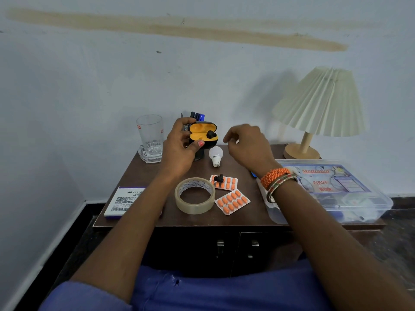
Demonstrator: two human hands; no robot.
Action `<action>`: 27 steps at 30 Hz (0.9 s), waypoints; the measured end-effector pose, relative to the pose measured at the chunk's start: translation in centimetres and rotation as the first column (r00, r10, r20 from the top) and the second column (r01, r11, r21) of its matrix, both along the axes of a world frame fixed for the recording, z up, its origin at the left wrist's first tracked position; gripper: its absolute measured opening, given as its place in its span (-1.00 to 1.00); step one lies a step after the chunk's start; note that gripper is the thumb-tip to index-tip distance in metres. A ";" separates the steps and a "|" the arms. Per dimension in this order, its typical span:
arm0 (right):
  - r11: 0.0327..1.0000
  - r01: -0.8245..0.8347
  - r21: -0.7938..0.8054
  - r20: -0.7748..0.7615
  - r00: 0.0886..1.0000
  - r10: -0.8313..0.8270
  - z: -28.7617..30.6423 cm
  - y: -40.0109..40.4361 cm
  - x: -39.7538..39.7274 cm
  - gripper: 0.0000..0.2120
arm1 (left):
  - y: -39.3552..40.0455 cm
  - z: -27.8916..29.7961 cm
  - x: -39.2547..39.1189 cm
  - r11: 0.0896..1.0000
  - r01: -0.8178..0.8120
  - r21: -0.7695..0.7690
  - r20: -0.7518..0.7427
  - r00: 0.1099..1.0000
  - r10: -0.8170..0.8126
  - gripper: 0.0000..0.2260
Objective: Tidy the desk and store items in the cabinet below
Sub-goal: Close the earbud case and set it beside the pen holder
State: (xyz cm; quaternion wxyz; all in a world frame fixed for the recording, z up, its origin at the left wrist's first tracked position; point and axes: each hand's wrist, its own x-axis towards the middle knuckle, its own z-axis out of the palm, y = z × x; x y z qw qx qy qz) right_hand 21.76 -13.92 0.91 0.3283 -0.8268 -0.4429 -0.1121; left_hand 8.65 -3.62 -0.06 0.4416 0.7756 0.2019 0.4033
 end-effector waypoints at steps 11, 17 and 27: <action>0.852 -0.093 -0.515 -0.055 0.996 0.075 -4.4 1.8 -0.3 -0.64 | 0.1 0.0 0.0 1.000 0.001 0.007 -0.013 1.000 -0.001 -0.55; 0.841 -0.075 -0.535 -0.030 0.997 0.070 -5.6 2.4 0.0 -0.63 | 0.1 0.1 -0.2 1.000 0.000 0.011 -0.002 1.000 0.000 -0.56; 0.991 -0.018 0.136 -0.148 0.988 0.038 -0.5 0.8 -0.1 -0.86 | 0.4 0.0 -0.4 1.000 -0.021 0.023 -0.016 1.000 0.021 -0.55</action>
